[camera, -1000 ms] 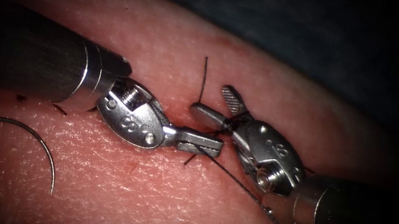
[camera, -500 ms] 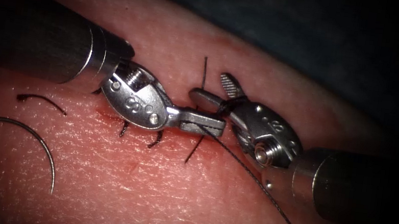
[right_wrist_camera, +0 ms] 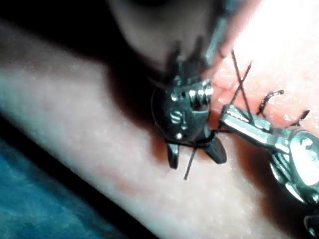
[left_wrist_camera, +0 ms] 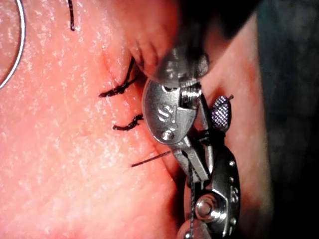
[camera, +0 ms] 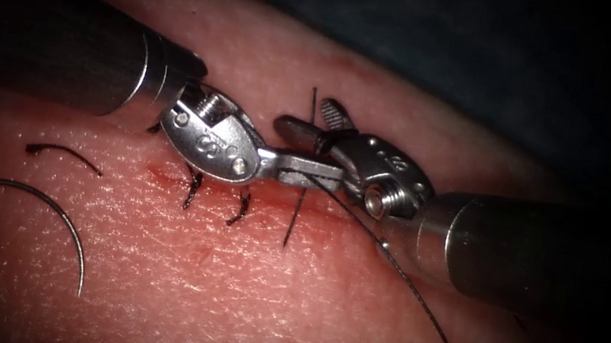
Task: Wound Closure
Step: Grab the suture tail with the right driver
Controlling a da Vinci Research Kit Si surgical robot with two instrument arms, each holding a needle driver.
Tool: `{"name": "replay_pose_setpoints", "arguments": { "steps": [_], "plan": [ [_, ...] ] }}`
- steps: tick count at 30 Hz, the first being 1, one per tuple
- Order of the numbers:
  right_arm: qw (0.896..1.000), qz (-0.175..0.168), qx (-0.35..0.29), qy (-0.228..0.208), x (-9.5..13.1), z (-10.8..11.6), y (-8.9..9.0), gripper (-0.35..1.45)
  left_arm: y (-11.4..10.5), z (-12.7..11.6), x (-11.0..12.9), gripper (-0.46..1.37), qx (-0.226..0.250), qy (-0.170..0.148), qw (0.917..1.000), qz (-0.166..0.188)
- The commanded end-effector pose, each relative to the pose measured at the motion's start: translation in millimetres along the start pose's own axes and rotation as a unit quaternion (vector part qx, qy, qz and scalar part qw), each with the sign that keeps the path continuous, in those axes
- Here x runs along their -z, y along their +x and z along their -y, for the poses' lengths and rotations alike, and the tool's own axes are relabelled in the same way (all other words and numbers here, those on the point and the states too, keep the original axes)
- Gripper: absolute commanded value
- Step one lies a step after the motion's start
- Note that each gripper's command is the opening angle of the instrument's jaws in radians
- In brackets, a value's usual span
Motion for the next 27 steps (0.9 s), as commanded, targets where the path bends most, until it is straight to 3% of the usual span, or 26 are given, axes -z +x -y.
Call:
{"name": "replay_pose_setpoints", "arguments": {
  "steps": [1, 16, 17, 19, 20, 21, 27],
  "plan": [
    [1.0, 0.002, -0.003, 0.0, -0.1, 0.1, -0.1, 0.94, -0.1, 0.0, 0.0, -0.35, 0.002, -0.004, 1.0, 0.0],
    [1.0, 0.01, -0.006, -0.001, 0.1, 0.7, 0.2, 0.73, -0.8, -0.3, 0.0, -0.35, 0.002, -0.004, 1.0, 0.0],
    [1.0, 0.01, -0.01, -0.001, 0.1, 0.7, 0.3, 0.67, -0.8, -0.3, 0.1, -0.35, 0.002, -0.004, 1.0, 0.0],
    [0.999, 0.012, -0.037, 0.0, 0.3, 1.0, 0.4, 0.4, -0.8, -0.3, 0.1, -0.35, 0.002, -0.004, 1.0, 0.0],
    [0.996, 0.015, -0.084, 0.006, 0.4, 1.1, 0.3, -0.19, -0.8, -0.3, 0.0, -0.35, 0.002, -0.004, 1.0, 0.0],
    [0.993, 0.024, -0.118, 0.009, 0.6, 1.3, 0.1, -0.35, -0.8, -0.3, 0.0, -0.35, 0.002, -0.004, 1.0, 0.0],
    [0.994, 0.025, -0.104, 0.005, 0.9, 2.2, -0.2, -0.35, -0.8, -0.3, 0.1, -0.35, 0.002, -0.004, 1.0, 0.0]
  ]
}}
